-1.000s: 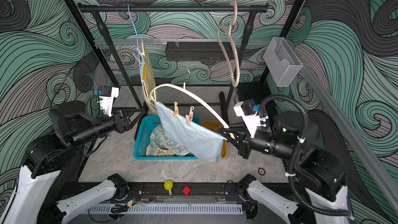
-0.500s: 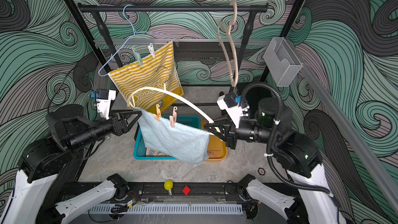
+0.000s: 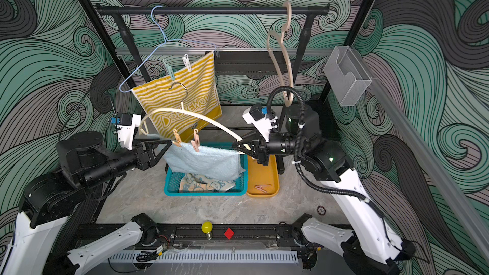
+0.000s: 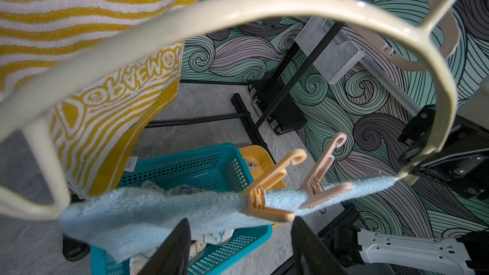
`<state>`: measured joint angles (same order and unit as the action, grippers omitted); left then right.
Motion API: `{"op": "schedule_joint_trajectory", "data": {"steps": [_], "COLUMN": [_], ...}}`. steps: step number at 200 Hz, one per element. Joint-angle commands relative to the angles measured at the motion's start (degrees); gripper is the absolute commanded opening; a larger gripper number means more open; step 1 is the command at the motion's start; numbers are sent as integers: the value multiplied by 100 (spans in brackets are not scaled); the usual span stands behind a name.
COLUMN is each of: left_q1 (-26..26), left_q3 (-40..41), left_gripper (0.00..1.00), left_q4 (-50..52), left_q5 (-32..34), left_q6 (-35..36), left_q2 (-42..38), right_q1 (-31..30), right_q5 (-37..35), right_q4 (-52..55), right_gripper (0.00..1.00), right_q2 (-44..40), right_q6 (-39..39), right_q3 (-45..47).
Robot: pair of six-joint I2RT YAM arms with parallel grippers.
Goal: Remove the clothespins securing towels to the hanger
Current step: Pick up the hanger from the clothesline.
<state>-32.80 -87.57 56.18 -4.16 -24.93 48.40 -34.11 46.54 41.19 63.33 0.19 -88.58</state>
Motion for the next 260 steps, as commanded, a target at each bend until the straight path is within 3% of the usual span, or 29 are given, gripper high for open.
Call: {"op": "schedule_joint_trajectory", "data": {"steps": [1,111,170,260], "left_q1": [-30,-25,-16,56], "left_q3": [-24,102,175,524], "left_gripper": [59,60,60,59], "left_q4": [37,-430,-644,-1196], "left_q5": [117,18,-76,-162], "left_q6": [119,260,347,278], "left_q2": [-35,637,1000,1291], "right_q1": [143,765,932,1048], "right_q5": [552,1480,2097,2192], "right_q4": [-800,-1575,-1430,-1611], "right_gripper": [0,0,0,0], "right_q2": [-27,161,575,719], "right_q6": [-251,-389,-660,-541], "right_q3": [220,1602,1792,2256]}}
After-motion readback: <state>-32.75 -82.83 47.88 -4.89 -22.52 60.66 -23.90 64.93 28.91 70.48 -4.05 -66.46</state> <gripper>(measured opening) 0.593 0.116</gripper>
